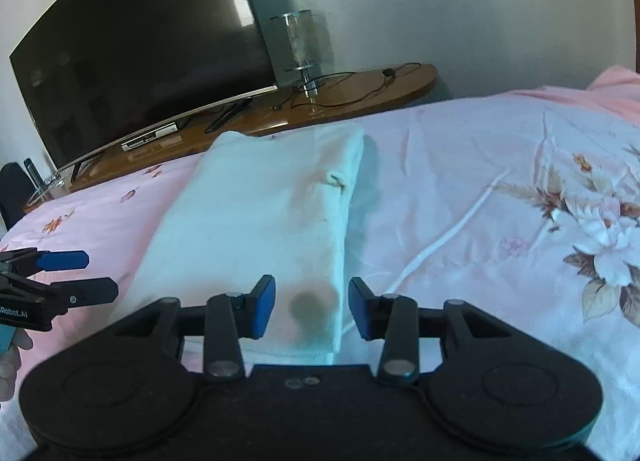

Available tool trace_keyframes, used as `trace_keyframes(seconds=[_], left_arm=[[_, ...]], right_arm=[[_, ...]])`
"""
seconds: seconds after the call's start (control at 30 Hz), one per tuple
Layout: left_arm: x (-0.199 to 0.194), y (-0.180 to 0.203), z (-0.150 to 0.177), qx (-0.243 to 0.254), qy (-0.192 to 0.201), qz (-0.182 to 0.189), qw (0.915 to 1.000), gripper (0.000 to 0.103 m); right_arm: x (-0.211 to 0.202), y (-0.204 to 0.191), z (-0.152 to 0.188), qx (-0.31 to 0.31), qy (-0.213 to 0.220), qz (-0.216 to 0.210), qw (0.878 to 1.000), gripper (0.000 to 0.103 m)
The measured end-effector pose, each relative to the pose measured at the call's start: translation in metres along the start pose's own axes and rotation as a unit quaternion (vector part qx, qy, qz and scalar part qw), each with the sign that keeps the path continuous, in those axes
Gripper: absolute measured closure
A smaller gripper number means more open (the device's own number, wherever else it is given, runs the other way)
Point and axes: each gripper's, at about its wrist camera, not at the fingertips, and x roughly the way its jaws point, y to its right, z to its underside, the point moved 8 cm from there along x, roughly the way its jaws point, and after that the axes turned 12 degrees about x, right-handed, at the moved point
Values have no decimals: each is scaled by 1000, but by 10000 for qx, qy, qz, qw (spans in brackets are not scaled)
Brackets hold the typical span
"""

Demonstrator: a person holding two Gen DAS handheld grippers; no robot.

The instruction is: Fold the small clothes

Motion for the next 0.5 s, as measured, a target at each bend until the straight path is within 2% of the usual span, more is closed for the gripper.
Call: trace_keyframes(seconds=[0.13,0.2,0.23,0.27,0.3,0.33,0.37,0.4,0.43,0.5], left_arm=[[9,-6,-4,-168,-25,132,9998,1],[18,-14,-7,-621,-64,444,9971,1],[25,-21,-7,-959,-95,661,9931,1],[31,-26,-8,-1305,-115,898,9873,2],[38,-32,-8,-1682,-164,1164,9787,10],[46,-38,-7,-2078,-239,1445,9671,20],[54,-45,-6,-2447,-304,1669,9546,23],[61,-49,-4,-2684,-371,1803,9456,23],[69,-53,-3,-2858,-466,1896,9382,23],[79,-57,-5,-3030,-499,2084,9286,23]], right_arm=[[2,12,1,431,-125,-153,9989,58],[7,23,-10,926,-162,-434,9946,54],[10,29,-17,1238,-187,-633,9901,47],[15,35,-23,1531,-228,-817,9846,34],[21,41,-29,1782,-263,-954,9790,29],[27,47,-34,2018,-296,-1068,9731,27],[32,52,-39,2155,-326,-1163,9690,27],[37,55,-44,2232,-359,-1270,9658,27],[41,56,-46,2294,-428,-1382,9625,28],[51,56,-50,2351,-569,-1582,9573,28]])
